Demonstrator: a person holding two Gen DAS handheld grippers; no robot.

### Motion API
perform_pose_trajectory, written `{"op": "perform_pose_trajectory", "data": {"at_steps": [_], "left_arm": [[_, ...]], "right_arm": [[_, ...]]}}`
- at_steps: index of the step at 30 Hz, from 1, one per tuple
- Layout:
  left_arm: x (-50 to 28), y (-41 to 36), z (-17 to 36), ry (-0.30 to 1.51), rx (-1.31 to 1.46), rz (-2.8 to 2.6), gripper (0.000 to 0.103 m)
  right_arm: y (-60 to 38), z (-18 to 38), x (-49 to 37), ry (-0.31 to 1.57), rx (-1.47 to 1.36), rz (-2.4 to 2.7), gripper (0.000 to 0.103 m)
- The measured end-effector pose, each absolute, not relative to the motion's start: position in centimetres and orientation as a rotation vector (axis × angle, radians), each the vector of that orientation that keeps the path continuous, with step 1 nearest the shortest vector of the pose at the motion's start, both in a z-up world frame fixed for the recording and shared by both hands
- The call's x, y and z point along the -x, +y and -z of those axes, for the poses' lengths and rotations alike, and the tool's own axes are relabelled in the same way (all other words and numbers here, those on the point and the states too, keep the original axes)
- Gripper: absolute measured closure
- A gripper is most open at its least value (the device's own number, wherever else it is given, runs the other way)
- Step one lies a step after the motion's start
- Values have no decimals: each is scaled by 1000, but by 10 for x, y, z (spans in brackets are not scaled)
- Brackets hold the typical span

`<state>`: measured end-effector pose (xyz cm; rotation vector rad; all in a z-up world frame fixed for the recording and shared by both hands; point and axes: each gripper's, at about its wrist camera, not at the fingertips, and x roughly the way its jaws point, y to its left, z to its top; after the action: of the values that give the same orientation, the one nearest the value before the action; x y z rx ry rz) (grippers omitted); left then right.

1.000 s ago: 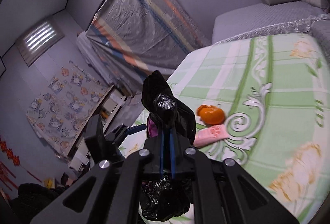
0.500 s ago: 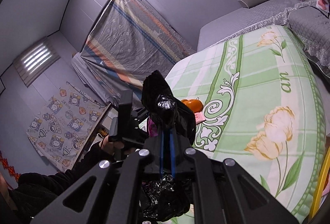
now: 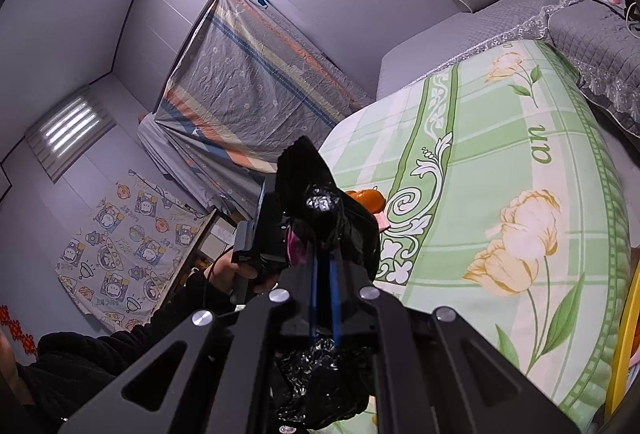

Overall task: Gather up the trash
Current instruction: 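Grasp the pink hand-cream tube with the left gripper while the right holds the black bag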

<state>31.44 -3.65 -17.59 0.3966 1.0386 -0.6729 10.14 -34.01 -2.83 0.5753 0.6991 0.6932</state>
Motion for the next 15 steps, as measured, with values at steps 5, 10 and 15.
{"op": "perform_pose_trajectory", "data": {"at_steps": [5, 10, 15], "left_arm": [[-322, -35, 176, 1068, -356, 678, 39], [-322, -38, 177, 1083, -344, 690, 55], [-319, -37, 174, 1080, -322, 691, 64]], "right_arm": [[-340, 29, -100, 704, -585, -689, 98], [-339, 30, -98, 705, -588, -683, 98], [-337, 30, -95, 711, -588, -678, 98]]}}
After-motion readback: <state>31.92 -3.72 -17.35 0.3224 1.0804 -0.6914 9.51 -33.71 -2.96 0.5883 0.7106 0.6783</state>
